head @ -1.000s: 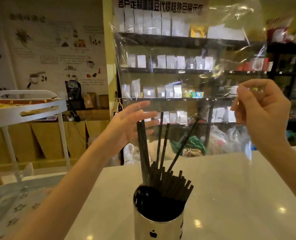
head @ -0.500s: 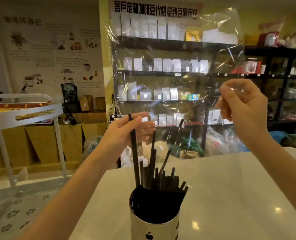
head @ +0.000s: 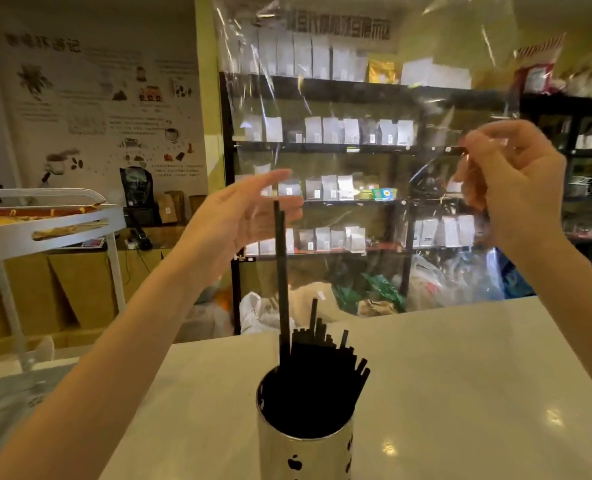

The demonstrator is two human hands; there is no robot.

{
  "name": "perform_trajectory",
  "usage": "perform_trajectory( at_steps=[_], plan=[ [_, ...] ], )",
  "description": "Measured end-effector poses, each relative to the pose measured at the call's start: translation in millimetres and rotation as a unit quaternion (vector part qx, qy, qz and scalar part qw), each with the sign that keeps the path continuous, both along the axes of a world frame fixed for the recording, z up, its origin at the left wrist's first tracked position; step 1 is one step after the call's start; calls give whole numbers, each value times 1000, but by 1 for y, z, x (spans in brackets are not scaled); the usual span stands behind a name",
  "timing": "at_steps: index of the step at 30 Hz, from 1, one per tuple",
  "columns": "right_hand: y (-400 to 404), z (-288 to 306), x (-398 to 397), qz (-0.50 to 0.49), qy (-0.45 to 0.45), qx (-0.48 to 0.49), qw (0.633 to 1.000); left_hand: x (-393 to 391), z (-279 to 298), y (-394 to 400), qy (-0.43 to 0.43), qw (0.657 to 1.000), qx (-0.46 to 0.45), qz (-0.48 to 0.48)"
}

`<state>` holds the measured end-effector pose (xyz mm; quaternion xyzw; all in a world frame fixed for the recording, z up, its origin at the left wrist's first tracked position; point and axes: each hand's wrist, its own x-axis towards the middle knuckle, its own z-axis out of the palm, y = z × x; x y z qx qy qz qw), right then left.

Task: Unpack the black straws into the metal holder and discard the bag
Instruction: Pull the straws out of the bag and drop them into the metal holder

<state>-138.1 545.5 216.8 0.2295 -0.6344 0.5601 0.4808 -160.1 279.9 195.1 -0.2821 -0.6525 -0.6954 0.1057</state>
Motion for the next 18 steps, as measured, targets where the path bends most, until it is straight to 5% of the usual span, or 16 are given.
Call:
perform_trajectory(
  at_steps=[11, 18],
  plan=[
    [-4, 2, -5, -4, -1, 7, 1000, -2, 8, -8, 37, 999, -36, 6],
    [0, 3, -7, 17, -38, -31, 999, 4, -9, -12, -65, 992, -86, -62]
  ],
)
